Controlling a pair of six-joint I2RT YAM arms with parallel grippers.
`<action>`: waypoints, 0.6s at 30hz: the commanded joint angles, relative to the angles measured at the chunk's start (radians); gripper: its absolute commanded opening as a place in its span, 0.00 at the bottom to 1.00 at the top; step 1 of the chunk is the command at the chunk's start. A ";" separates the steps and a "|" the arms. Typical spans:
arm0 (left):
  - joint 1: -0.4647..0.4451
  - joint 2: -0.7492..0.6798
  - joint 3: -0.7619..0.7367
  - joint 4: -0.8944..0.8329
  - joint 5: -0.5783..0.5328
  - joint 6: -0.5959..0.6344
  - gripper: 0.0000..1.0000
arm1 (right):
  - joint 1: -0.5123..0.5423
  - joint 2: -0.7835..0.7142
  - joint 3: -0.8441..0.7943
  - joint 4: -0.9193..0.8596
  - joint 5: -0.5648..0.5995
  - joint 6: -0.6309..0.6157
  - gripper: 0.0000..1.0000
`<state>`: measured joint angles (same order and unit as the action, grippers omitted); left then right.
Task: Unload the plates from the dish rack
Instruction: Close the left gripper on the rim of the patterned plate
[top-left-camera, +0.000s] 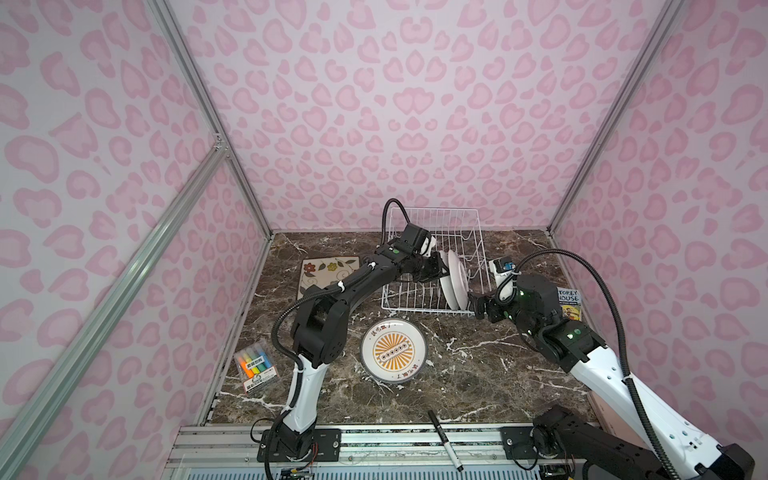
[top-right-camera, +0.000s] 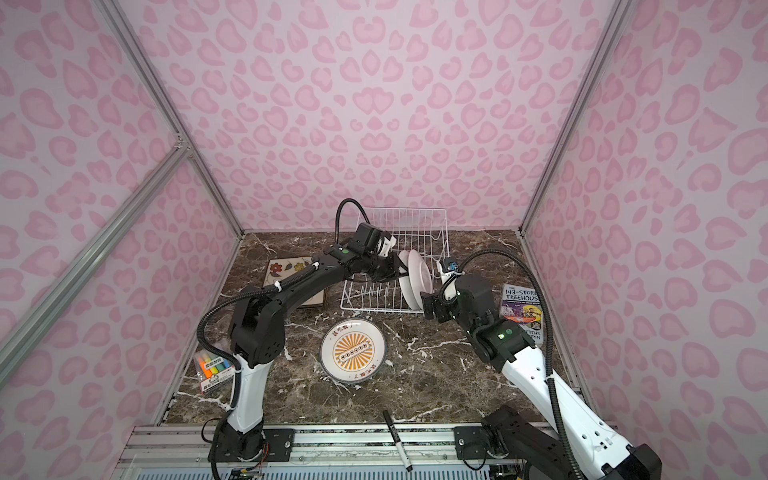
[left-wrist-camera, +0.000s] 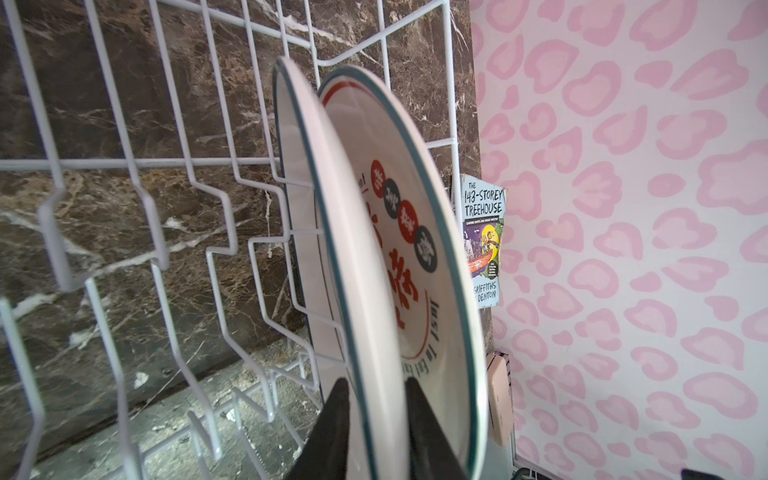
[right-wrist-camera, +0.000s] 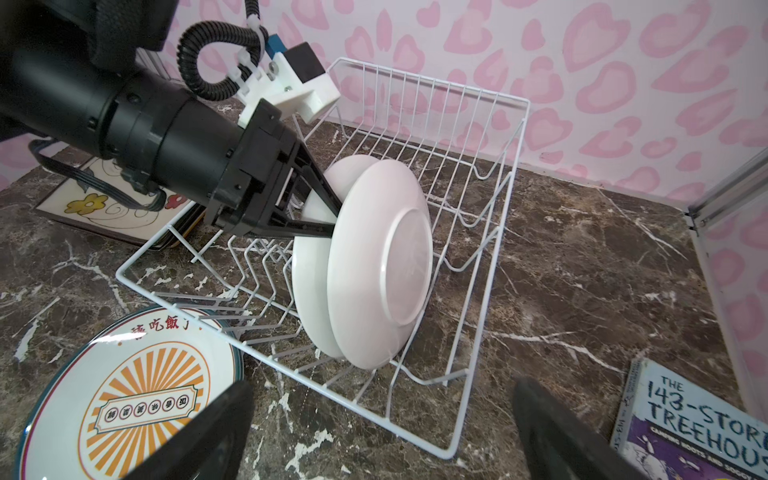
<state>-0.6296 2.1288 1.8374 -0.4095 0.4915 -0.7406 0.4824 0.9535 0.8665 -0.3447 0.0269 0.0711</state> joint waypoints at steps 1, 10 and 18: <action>0.002 -0.016 -0.009 -0.040 -0.041 -0.006 0.18 | 0.000 0.001 -0.009 0.046 0.018 0.010 0.99; 0.003 -0.036 -0.027 -0.046 -0.031 -0.030 0.05 | -0.001 0.022 -0.016 0.063 0.024 -0.002 0.99; 0.003 -0.065 -0.058 -0.009 0.014 -0.066 0.03 | -0.024 0.027 -0.023 0.074 0.005 -0.010 0.99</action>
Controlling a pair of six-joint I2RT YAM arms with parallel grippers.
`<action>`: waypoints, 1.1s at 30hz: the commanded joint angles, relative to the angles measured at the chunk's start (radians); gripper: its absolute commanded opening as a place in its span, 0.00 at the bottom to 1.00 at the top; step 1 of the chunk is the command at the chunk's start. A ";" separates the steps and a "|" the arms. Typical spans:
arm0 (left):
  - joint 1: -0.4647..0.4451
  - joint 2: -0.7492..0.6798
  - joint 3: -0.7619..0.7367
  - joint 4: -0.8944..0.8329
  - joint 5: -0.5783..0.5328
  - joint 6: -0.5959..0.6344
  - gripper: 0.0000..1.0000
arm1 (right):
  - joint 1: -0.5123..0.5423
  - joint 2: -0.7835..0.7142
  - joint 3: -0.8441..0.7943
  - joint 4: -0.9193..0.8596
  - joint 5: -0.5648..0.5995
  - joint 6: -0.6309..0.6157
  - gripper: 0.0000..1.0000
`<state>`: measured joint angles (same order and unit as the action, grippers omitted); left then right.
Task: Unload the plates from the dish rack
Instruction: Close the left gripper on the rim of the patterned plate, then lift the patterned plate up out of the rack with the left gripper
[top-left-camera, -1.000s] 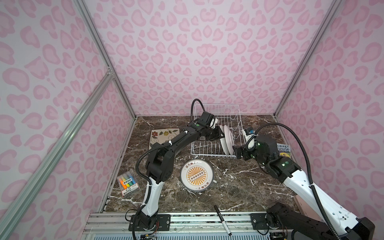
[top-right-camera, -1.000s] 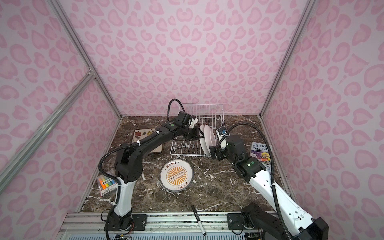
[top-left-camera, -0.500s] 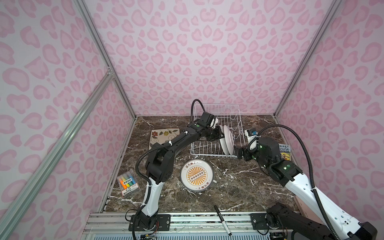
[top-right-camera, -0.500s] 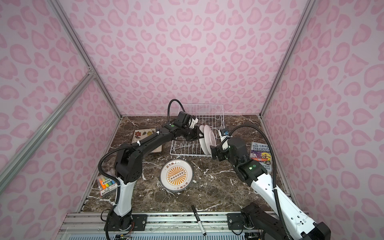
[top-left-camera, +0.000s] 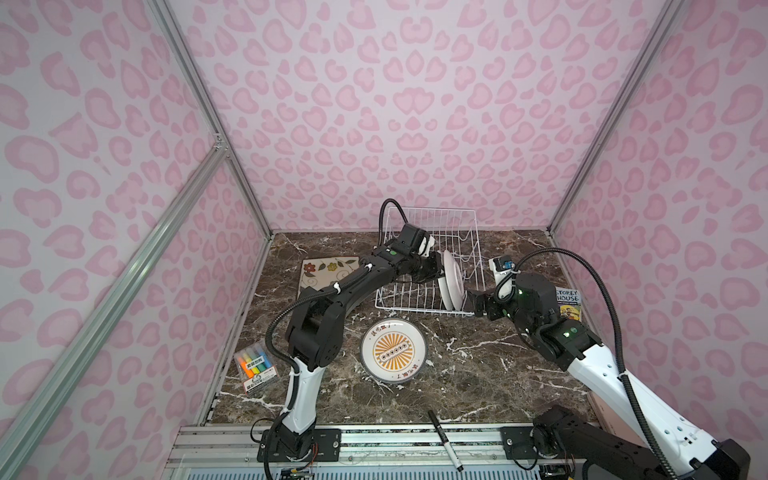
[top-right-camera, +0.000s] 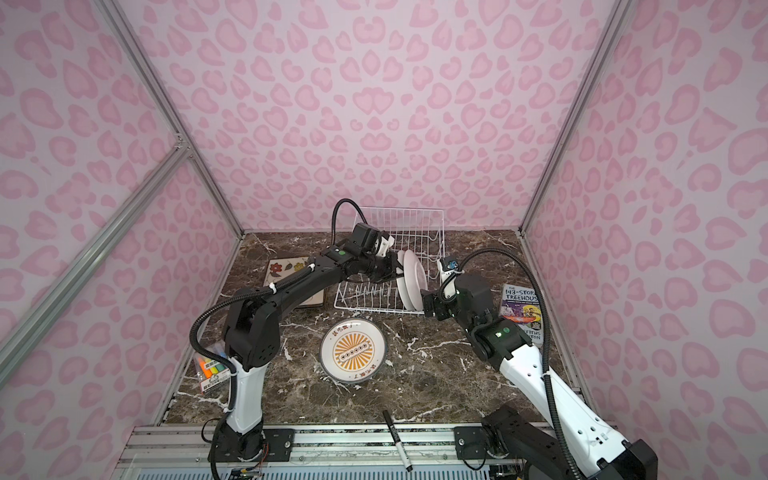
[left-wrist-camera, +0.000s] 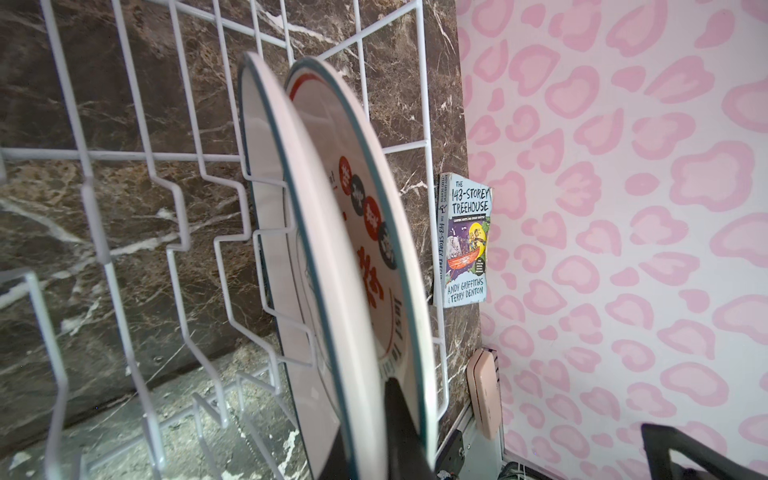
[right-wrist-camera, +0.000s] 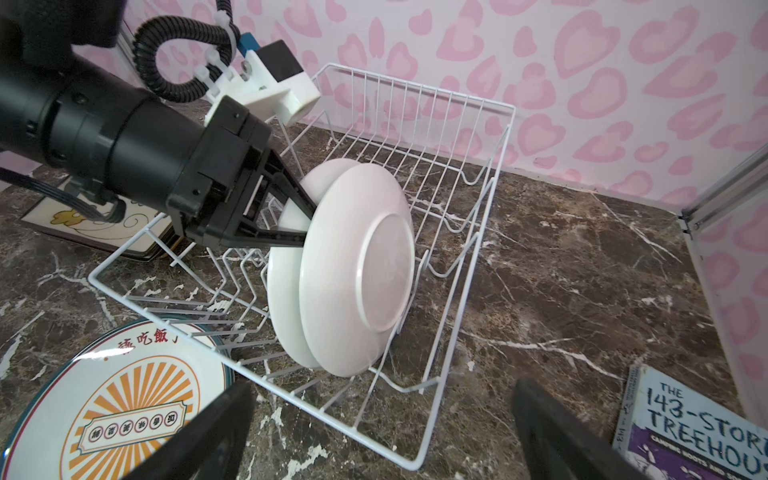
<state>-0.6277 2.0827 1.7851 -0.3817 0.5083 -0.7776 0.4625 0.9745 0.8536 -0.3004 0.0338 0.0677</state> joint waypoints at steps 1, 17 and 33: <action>0.000 -0.021 -0.006 -0.032 0.002 -0.033 0.03 | -0.007 0.009 -0.009 0.032 -0.005 -0.007 0.99; 0.000 -0.066 0.021 -0.023 0.018 -0.025 0.03 | -0.021 0.018 0.020 0.000 -0.026 0.012 0.99; 0.003 -0.178 0.002 -0.069 0.019 0.041 0.03 | -0.020 0.023 0.048 -0.041 -0.021 0.090 0.99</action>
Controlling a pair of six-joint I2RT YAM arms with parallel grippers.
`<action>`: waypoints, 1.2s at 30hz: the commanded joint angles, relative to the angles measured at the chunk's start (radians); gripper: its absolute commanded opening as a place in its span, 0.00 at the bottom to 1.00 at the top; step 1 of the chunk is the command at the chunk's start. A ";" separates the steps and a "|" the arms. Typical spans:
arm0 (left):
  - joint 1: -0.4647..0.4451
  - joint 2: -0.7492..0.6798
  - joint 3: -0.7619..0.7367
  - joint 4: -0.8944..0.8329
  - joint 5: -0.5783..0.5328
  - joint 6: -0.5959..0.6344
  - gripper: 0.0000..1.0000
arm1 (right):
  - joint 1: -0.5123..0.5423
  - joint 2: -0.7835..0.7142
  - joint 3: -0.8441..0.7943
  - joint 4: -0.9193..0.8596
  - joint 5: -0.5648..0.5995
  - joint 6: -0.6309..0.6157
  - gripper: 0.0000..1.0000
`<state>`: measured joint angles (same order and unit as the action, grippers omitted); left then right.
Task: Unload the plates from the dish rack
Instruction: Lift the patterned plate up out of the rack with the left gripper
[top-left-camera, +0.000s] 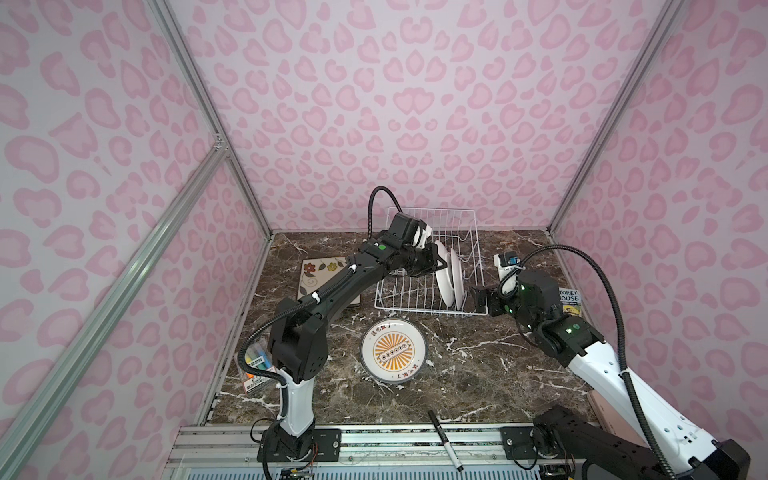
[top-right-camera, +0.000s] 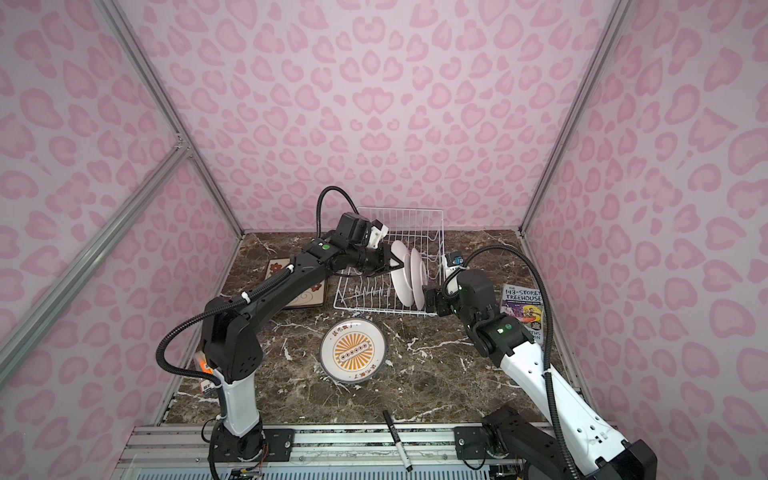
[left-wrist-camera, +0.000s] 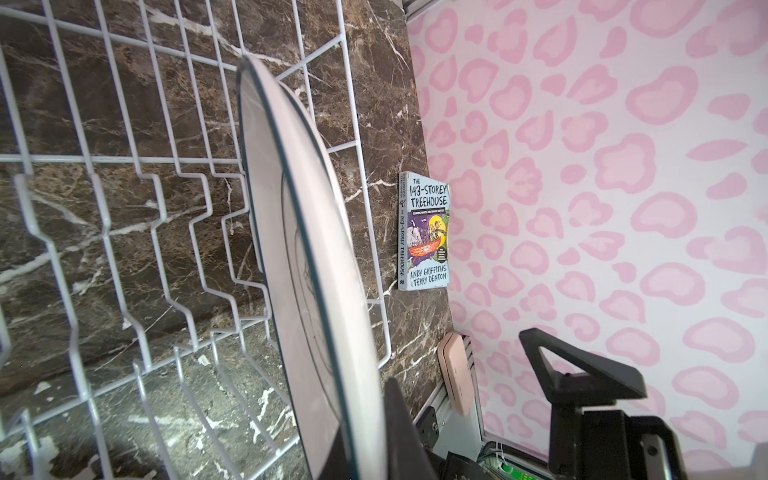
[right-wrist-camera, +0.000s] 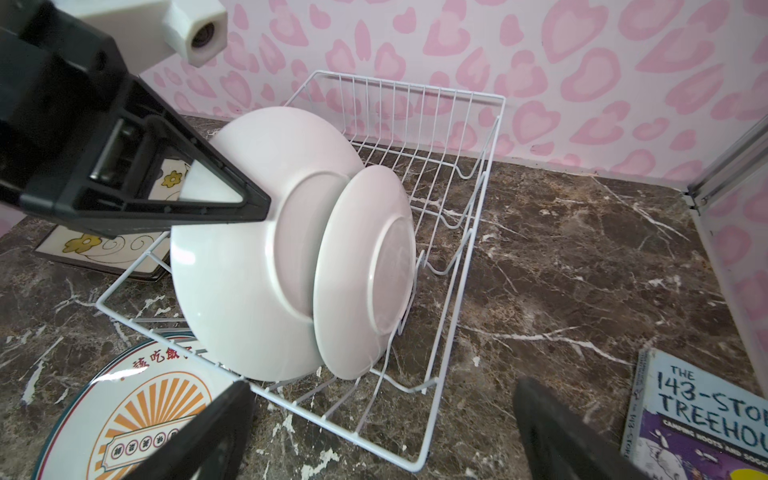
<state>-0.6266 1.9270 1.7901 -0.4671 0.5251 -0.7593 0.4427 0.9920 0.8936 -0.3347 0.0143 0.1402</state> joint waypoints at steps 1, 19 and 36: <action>0.002 -0.027 -0.004 0.013 -0.001 0.027 0.03 | -0.001 0.005 0.009 -0.008 -0.001 0.019 0.99; 0.007 -0.119 -0.016 -0.050 -0.044 0.082 0.03 | 0.000 0.018 0.016 0.007 -0.012 0.033 0.99; 0.037 -0.244 -0.108 -0.025 -0.063 0.107 0.03 | -0.001 0.045 0.061 -0.008 -0.013 -0.001 0.99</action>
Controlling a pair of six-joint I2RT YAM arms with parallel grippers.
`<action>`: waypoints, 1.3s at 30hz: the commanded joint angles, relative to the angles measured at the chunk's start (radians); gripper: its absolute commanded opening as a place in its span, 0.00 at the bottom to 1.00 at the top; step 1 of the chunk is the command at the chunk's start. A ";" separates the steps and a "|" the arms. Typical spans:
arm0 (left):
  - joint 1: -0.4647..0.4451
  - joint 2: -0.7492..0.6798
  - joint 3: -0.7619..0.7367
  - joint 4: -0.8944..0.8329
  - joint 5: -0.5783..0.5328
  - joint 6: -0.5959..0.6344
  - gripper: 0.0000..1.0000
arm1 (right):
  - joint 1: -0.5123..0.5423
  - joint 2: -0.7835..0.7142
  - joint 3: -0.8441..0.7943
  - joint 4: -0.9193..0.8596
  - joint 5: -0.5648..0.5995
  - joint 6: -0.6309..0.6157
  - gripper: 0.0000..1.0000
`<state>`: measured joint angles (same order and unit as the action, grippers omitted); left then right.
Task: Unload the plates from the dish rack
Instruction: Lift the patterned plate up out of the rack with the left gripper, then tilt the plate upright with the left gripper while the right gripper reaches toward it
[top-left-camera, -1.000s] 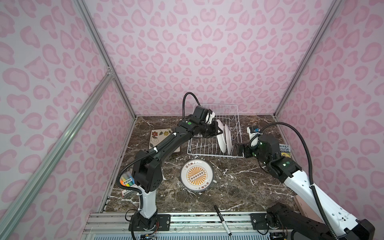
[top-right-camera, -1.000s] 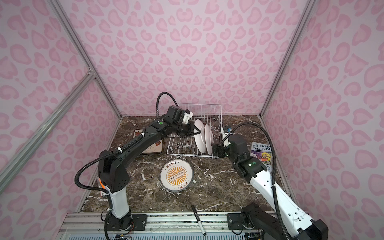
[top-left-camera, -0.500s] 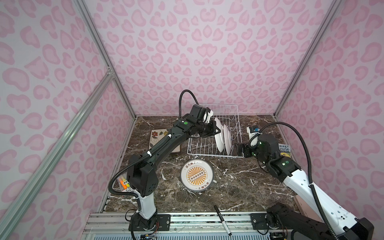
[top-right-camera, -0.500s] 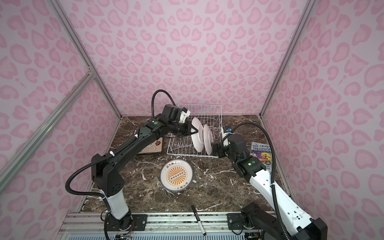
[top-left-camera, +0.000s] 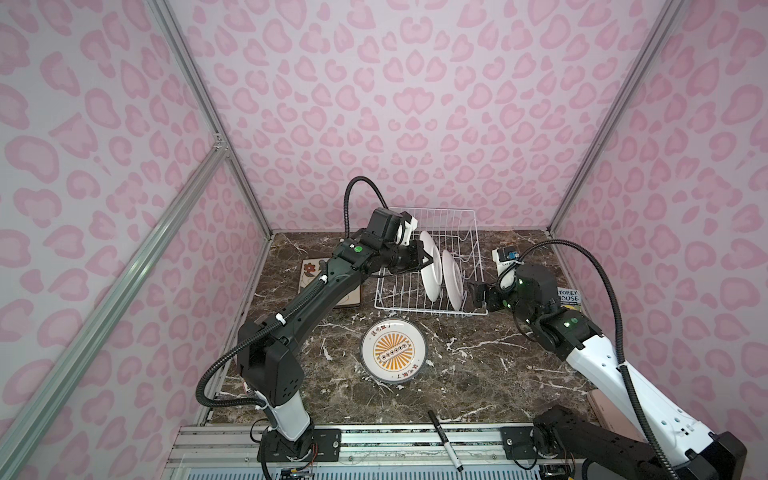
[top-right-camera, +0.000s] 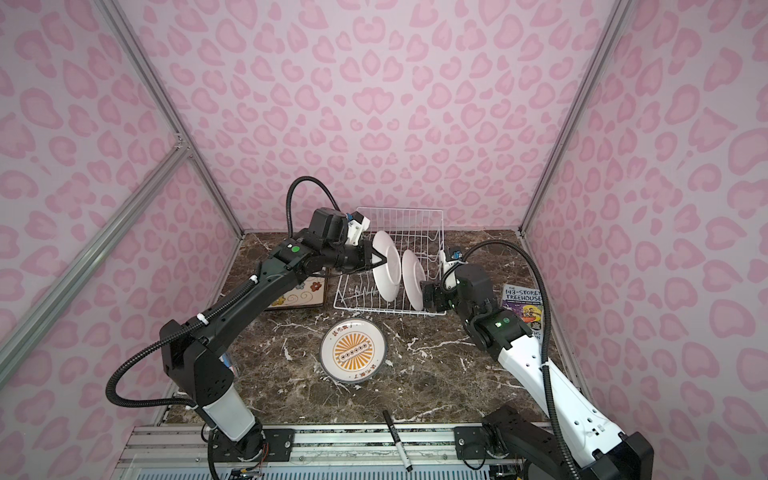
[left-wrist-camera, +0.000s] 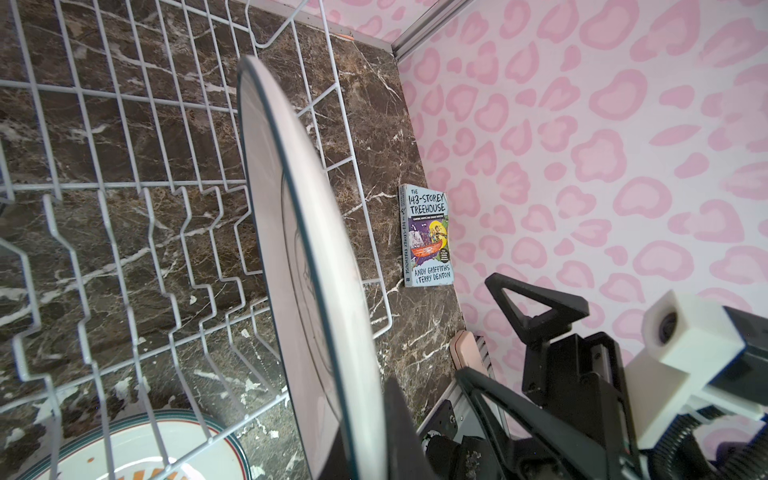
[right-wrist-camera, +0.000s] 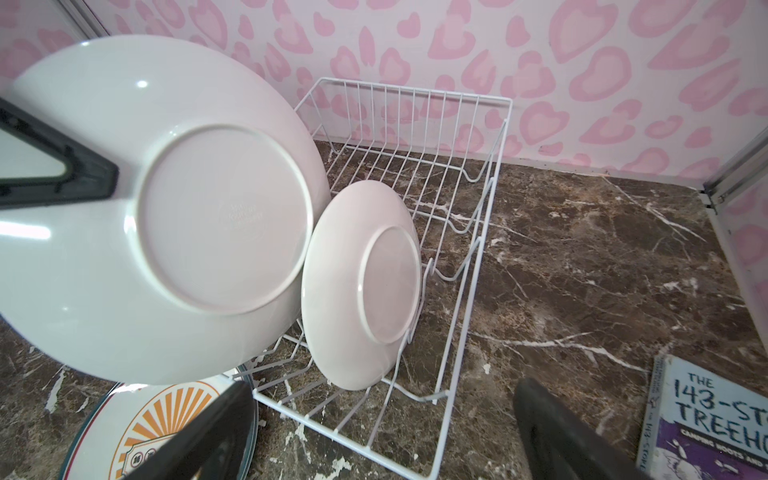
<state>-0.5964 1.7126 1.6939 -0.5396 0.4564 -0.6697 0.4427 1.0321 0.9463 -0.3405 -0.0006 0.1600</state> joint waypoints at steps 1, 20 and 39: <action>0.012 -0.039 -0.021 0.051 0.004 0.015 0.03 | -0.001 0.006 0.010 -0.001 0.001 -0.020 0.99; 0.071 -0.203 -0.052 0.055 -0.022 0.339 0.04 | -0.002 0.048 0.030 0.047 -0.041 0.084 0.98; -0.017 -0.505 -0.468 0.229 -0.524 1.133 0.03 | -0.052 0.226 0.316 -0.067 -0.303 0.370 0.92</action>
<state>-0.5896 1.2236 1.2526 -0.4053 0.0658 0.2470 0.3916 1.2331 1.2369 -0.4026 -0.2070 0.4644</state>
